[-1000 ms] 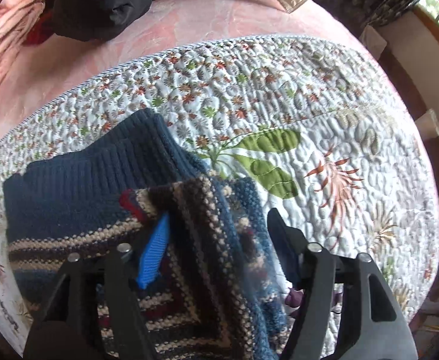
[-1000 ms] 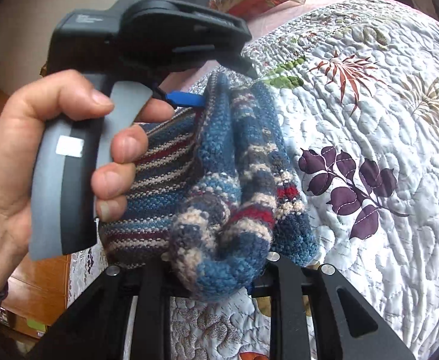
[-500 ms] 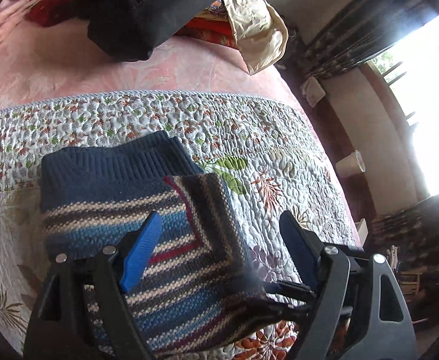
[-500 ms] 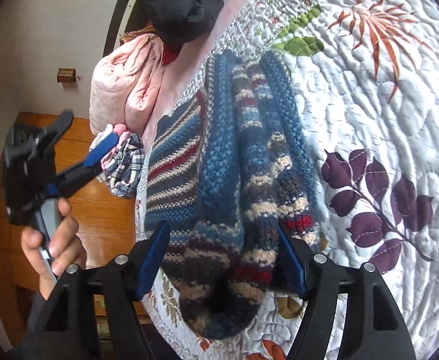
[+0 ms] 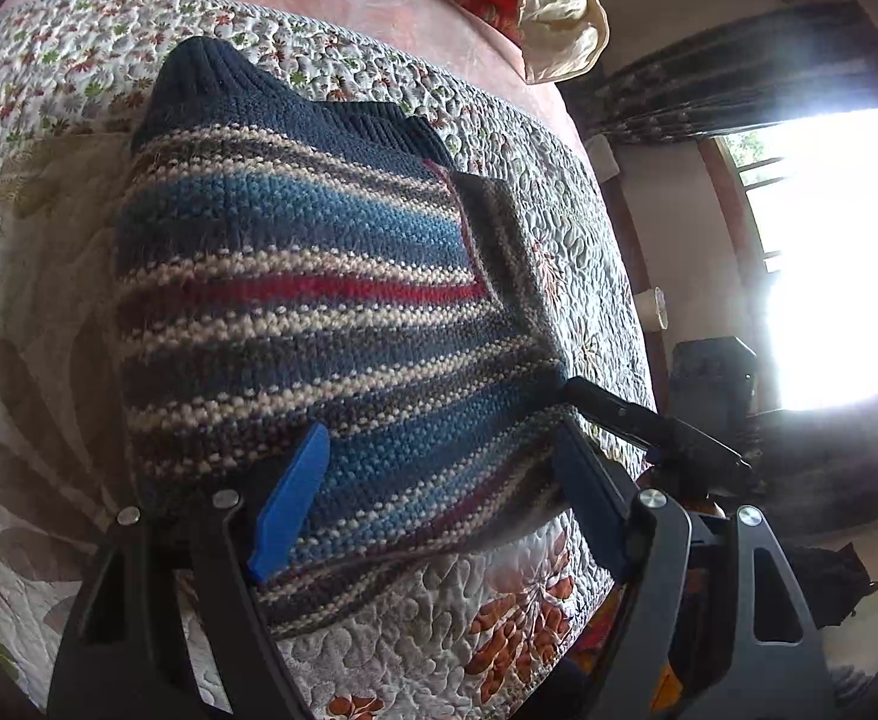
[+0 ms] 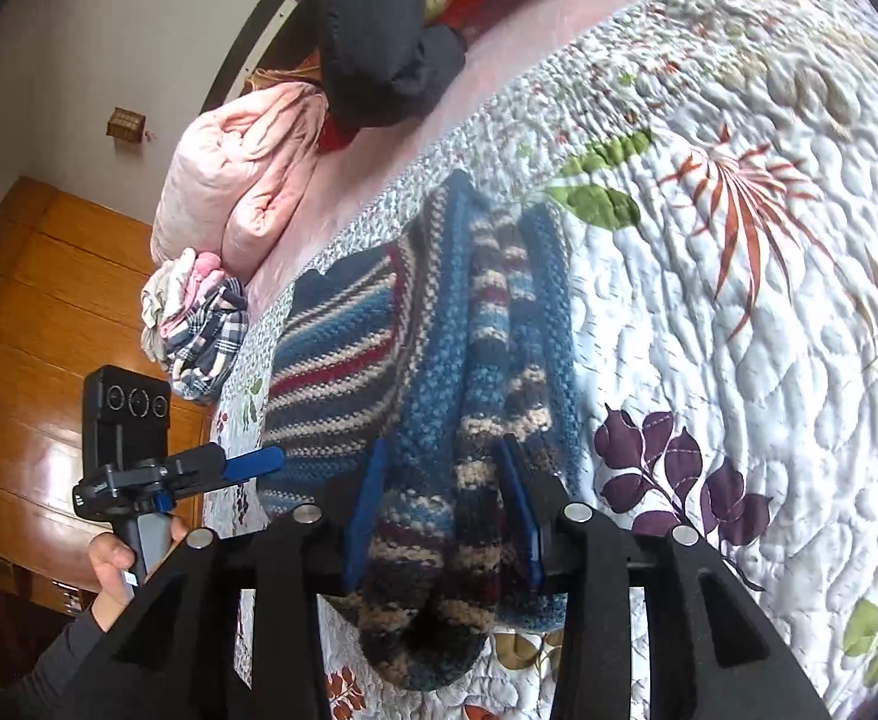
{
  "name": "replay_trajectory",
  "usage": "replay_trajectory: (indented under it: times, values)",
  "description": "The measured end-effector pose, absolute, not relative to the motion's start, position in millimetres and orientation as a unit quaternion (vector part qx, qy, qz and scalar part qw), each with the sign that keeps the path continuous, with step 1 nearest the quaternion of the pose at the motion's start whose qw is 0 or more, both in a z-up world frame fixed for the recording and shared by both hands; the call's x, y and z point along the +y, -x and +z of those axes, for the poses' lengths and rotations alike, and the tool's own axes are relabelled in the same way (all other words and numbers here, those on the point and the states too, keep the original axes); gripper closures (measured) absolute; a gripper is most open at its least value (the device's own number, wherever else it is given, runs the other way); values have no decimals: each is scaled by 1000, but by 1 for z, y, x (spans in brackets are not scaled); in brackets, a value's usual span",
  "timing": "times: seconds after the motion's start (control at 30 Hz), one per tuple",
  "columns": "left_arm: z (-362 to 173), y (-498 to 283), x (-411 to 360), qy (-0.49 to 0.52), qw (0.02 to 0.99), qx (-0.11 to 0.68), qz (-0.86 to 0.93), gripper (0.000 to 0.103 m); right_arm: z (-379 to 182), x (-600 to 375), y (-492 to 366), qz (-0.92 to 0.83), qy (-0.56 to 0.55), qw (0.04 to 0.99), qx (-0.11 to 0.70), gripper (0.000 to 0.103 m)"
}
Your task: Fold small clothes
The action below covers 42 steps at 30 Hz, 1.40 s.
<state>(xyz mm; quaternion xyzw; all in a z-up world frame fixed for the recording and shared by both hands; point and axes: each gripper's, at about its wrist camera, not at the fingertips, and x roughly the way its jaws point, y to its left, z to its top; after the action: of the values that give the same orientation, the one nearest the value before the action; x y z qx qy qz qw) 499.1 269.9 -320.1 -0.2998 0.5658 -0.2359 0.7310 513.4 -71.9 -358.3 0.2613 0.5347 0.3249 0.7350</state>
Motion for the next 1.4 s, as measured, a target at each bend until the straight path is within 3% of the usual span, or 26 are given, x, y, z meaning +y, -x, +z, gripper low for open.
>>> replay_trajectory:
  times: [0.1,0.13,0.23,0.33,0.47,0.5,0.53,0.57,0.7,0.8,0.9,1.03,1.17,1.2,1.23,1.33,1.4]
  values:
    - [-321,-500,274,318,726,563,-236,26,-373,-51,-521,346,-239,692,587,63]
    - [-321,-500,275,319,723,564,-238,26,-375,-49,-520,341,-225,695,592,70]
    - [-315,-497,275,319,722,559,-254,26,-361,-54,-521,329,-205,712,585,71]
    - [-318,-497,270,307,722,565,-256,25,-344,-70,-516,301,-192,745,563,61]
    - [-329,-501,269,317,718,568,-250,25,-354,-57,-513,337,-199,709,586,62]
    - [-330,-502,269,322,717,566,-249,25,-364,-48,-513,341,-192,696,602,64]
    - [-329,-502,270,327,716,566,-247,25,-369,-45,-511,343,-186,690,610,80]
    - [-325,-501,271,332,715,563,-247,25,-367,-45,-511,339,-185,698,604,83]
    - [-300,-489,267,335,719,532,-295,25,-346,-77,-512,319,-236,735,550,86]
    - [-320,-486,255,305,713,564,-285,25,-380,-72,-509,312,-218,709,594,86]
    - [-346,-485,251,300,704,583,-274,30,-374,-67,-507,320,-207,718,583,82]
    - [-346,-487,251,306,704,578,-276,27,-346,-69,-530,321,-238,736,546,53]
    - [-347,-489,249,300,702,583,-278,27,-352,-41,-569,312,-221,722,577,52]
    - [-346,-489,249,301,701,584,-277,27,-359,-35,-574,312,-219,708,594,62]
    - [-344,-492,247,301,702,584,-275,27,-359,-32,-576,311,-206,710,597,91]
    - [-331,-487,244,298,710,566,-294,27,-340,-52,-565,289,-212,759,544,93]
    - [-342,-489,242,294,704,579,-288,30,-366,-63,-562,268,-221,743,572,93]
